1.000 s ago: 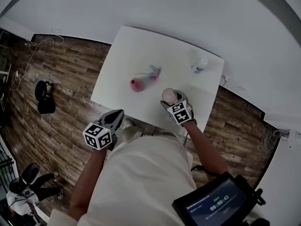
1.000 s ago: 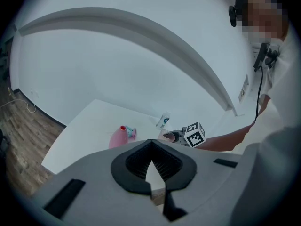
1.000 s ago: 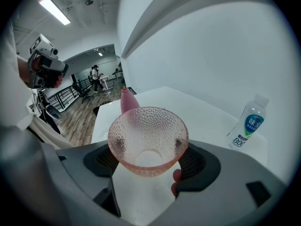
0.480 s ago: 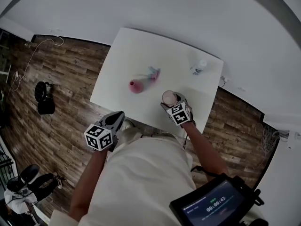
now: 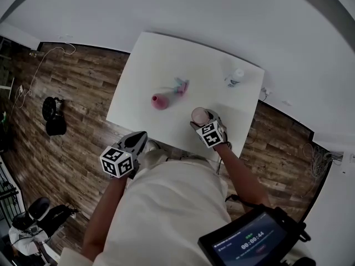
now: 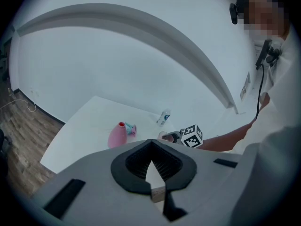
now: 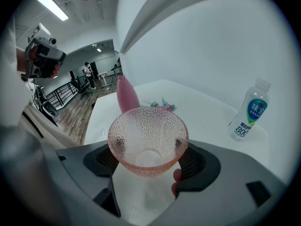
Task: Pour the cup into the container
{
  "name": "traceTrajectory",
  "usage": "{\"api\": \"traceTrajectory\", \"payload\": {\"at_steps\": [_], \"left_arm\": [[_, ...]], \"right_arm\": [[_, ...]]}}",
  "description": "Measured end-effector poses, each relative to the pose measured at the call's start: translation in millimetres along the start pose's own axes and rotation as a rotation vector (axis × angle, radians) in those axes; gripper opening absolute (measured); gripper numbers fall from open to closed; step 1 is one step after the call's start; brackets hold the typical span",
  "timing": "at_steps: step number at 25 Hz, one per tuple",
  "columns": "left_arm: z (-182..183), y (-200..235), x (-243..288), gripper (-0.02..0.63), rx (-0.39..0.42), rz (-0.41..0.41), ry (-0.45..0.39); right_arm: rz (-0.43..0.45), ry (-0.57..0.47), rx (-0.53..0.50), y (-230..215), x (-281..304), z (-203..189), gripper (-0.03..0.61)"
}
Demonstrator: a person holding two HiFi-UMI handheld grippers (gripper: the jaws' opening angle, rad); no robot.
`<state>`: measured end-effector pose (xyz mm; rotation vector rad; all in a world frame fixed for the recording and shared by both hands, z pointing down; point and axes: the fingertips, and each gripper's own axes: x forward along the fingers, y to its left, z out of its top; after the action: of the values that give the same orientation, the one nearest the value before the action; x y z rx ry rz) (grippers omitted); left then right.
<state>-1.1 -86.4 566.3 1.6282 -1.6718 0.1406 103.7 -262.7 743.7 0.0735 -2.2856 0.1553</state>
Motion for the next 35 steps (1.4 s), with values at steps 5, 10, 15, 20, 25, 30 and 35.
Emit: {"api": "traceTrajectory", "payload": {"at_steps": [5,10,15,20,25,30,35], "left_arm": [[1.3,0.6,-0.7,0.009,0.003,0.0,0.008],[6.5,-0.8,0.7,0.009,0.011,-0.01,0.015],[9.2,-1.4,0.3,0.009,0.026,-0.014,0.023],[10.7,3.4,-4.4,0.009,0.024,-0.006,0.022],[9.0,3.5,-7.6,0.009,0.025,-0.003,0.023],[9.4,2.8,-9.4,0.009,0.027,-0.003,0.024],[9.8,3.3,-10.1,0.009,0.028,-0.006,0.027]], "right_arm": [[-0.003,0.004,-0.003,2.7,1.8,-2.7,0.374],[-0.01,0.006,-0.003,3.1,4.4,1.6,0.373],[-0.012,0.004,-0.007,6.7,8.7,5.2,0.373],[-0.006,0.005,-0.022,12.4,14.6,8.5,0.374],[-0.003,0.011,-0.033,15.6,17.6,6.9,0.373],[-0.002,0.018,-0.043,16.6,19.8,4.0,0.373],[-0.006,0.015,-0.047,15.9,21.1,6.0,0.374]]}}
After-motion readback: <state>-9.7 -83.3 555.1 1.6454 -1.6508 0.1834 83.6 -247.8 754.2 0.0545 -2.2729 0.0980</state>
